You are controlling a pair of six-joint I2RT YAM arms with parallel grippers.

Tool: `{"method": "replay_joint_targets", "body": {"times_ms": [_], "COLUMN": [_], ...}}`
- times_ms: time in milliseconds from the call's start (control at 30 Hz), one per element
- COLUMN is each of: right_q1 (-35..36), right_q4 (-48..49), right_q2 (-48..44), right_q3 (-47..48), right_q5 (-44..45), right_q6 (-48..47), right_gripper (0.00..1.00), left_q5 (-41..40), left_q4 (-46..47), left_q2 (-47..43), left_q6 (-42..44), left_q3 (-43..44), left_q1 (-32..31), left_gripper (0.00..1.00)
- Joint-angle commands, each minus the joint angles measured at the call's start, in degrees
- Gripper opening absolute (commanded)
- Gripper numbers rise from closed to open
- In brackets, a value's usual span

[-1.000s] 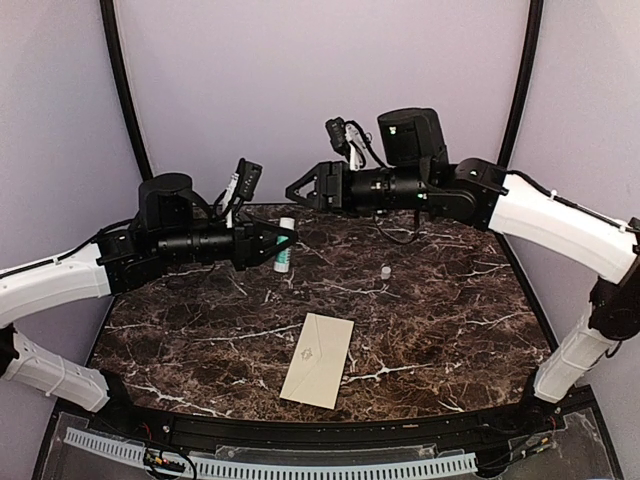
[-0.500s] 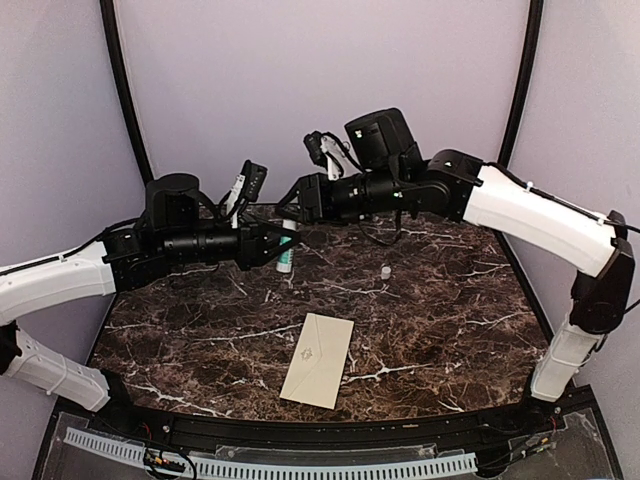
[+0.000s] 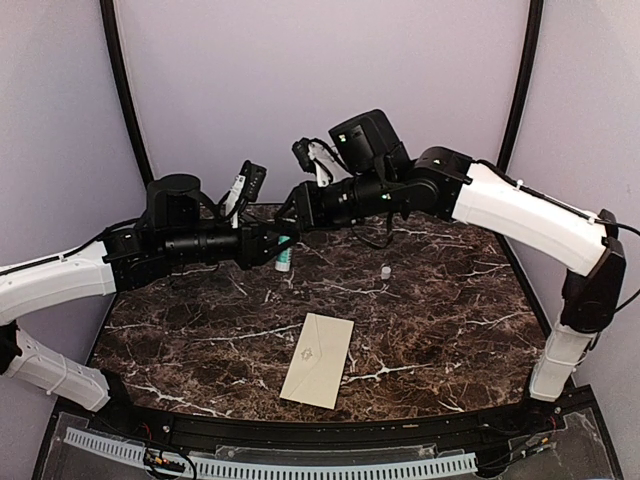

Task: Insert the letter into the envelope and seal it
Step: Close the solid glue cap on the solid glue.

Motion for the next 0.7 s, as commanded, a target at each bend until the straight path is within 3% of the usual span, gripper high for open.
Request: {"method": "replay_joint_targets", "body": {"times_ms": [0,133,333,567,667], "right_q1": [0.62,0.60,0.60,0.49,0.41], "right_q4": [-0.57,0.06,2.26,2.57,2.66], "right_q2": [0.39,-0.10,-1.29,-1.38,-1.41], "right_q3": [1.51,1.01,0.55,0.93,0.84], "right_q5": [1.51,2.24,3.92,4.61,4.49], "right_q6": [-0.39,0.10,0.22,-0.19,-0.19], "right_gripper": [0.23,0.16,0.15,0.15,0.15], "left_q5": [-0.38,-0.53,1.13,2.99,2.98], "left_q4": [1.13,1.43,2.43,1.28,0.90], "left_q2": [-0.47,-0.79,-1.36,-2.01,-2.33], "left_q6": [0.07,-0.33,-1.90,-3.35,-3.65], "left_q3": [1.89,1.44,-0.94,-4.84,-6.02], "left_q1": [-0.29,-0.29,-0.29,-0.29,-0.28], "left_gripper": [0.00,0.04,0.46,0.50,0.46]}}
